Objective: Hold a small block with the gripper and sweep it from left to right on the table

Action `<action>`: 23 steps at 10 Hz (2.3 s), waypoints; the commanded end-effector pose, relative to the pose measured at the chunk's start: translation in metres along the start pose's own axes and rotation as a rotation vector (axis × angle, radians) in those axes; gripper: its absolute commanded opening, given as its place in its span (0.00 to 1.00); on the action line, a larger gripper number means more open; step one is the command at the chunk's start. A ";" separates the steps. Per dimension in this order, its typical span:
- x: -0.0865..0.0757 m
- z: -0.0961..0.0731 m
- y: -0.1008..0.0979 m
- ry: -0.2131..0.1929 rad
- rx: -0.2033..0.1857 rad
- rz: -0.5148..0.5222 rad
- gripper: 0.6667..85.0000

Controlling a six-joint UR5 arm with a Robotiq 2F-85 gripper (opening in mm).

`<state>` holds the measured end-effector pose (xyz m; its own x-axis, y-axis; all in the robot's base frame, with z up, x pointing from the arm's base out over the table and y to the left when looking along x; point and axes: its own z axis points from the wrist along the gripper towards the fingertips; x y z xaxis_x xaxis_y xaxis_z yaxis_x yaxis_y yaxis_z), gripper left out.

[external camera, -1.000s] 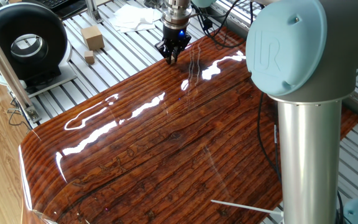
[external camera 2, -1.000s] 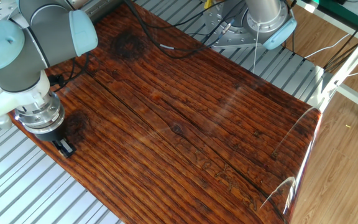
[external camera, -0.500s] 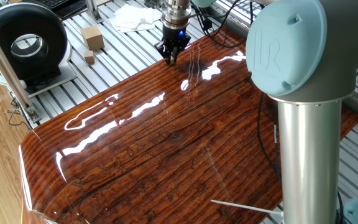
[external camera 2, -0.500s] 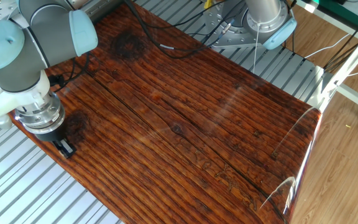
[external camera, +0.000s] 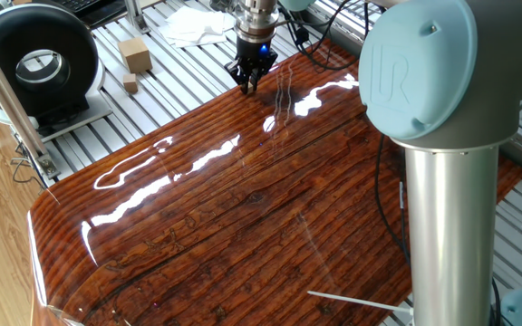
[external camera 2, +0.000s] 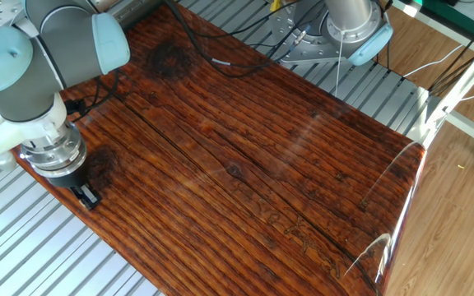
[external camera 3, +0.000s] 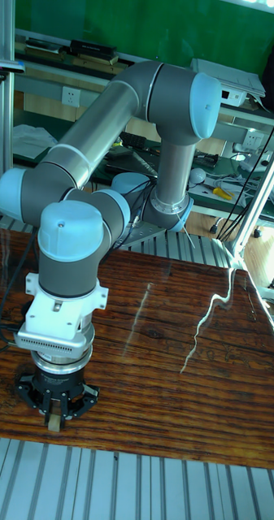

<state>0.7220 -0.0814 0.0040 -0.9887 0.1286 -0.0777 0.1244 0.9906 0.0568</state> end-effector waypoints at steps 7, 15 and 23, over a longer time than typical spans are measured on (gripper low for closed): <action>-0.001 -0.001 0.003 -0.005 -0.018 0.011 0.00; -0.001 -0.001 0.006 -0.003 -0.029 0.015 0.00; 0.000 -0.001 0.011 -0.001 -0.047 0.018 0.00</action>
<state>0.7222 -0.0737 0.0043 -0.9875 0.1374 -0.0767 0.1308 0.9877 0.0853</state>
